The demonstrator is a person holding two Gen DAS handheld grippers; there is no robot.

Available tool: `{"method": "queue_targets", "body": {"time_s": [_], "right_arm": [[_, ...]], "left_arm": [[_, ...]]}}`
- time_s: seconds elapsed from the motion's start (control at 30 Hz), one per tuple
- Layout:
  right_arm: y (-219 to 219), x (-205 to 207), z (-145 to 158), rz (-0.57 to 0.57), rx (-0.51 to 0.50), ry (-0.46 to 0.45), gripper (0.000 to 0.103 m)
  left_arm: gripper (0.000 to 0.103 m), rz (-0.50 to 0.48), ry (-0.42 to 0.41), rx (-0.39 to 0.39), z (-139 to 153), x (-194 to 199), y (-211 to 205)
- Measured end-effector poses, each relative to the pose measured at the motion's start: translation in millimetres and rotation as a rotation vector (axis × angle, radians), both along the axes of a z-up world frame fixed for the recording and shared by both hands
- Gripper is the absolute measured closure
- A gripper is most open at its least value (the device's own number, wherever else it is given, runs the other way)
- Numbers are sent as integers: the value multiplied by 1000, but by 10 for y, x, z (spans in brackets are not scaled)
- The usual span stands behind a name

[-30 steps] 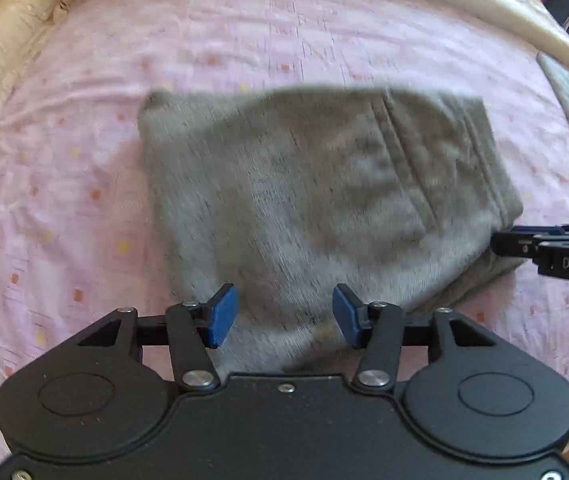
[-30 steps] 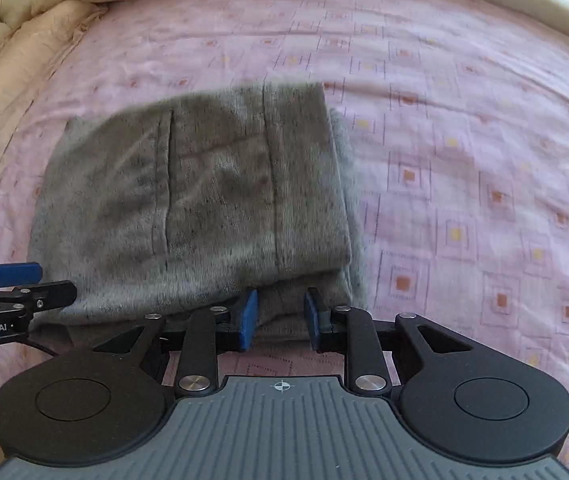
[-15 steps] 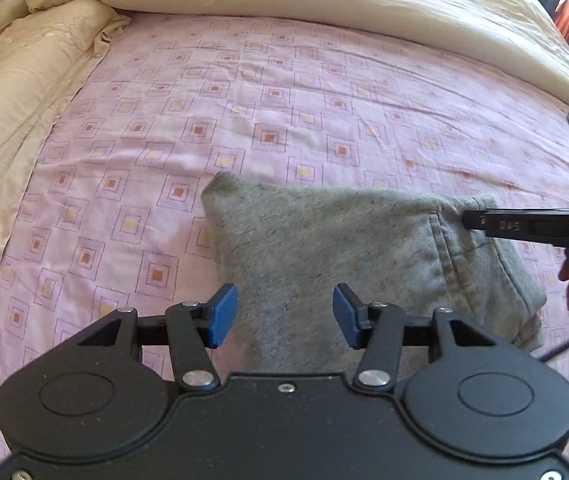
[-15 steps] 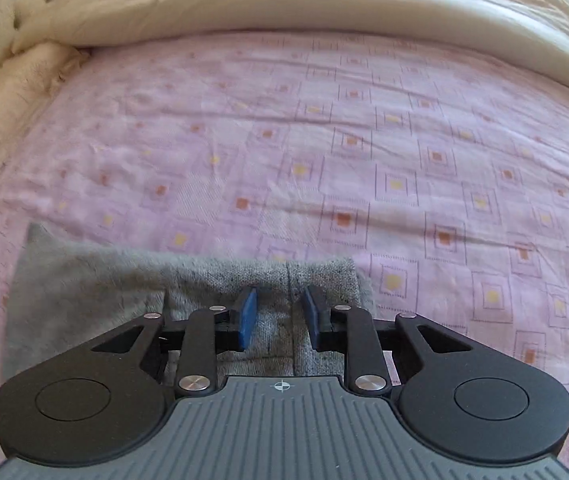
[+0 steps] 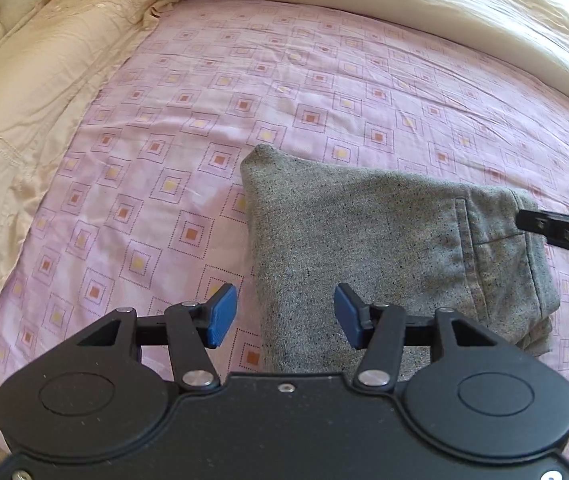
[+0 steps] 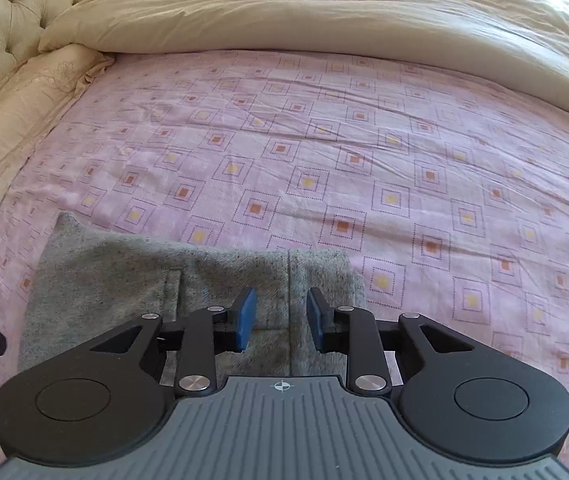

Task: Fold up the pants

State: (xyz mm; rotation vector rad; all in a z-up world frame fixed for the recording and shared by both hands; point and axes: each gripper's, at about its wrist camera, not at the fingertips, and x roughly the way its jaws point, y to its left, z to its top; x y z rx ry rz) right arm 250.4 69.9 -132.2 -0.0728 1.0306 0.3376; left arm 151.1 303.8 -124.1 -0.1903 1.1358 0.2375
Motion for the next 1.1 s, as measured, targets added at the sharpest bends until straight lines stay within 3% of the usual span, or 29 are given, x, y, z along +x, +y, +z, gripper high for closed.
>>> {"method": "queue_targets", "body": {"time_s": [0.23, 0.37, 0.57, 1.1], "right_arm": [[-96, -528, 413, -45, 25, -12, 75], [-127, -763, 639, 4, 18, -55, 75], [-229, -993, 918, 76, 35, -119, 75], [-512, -1548, 1183, 92, 76, -212, 75]], "left_arm": [[39, 36, -20, 46, 263, -91, -198], [39, 73, -31, 29, 423, -208, -366], [39, 91, -38, 76, 631, -431, -722], [39, 46, -106, 119, 970, -899, -1263]]}}
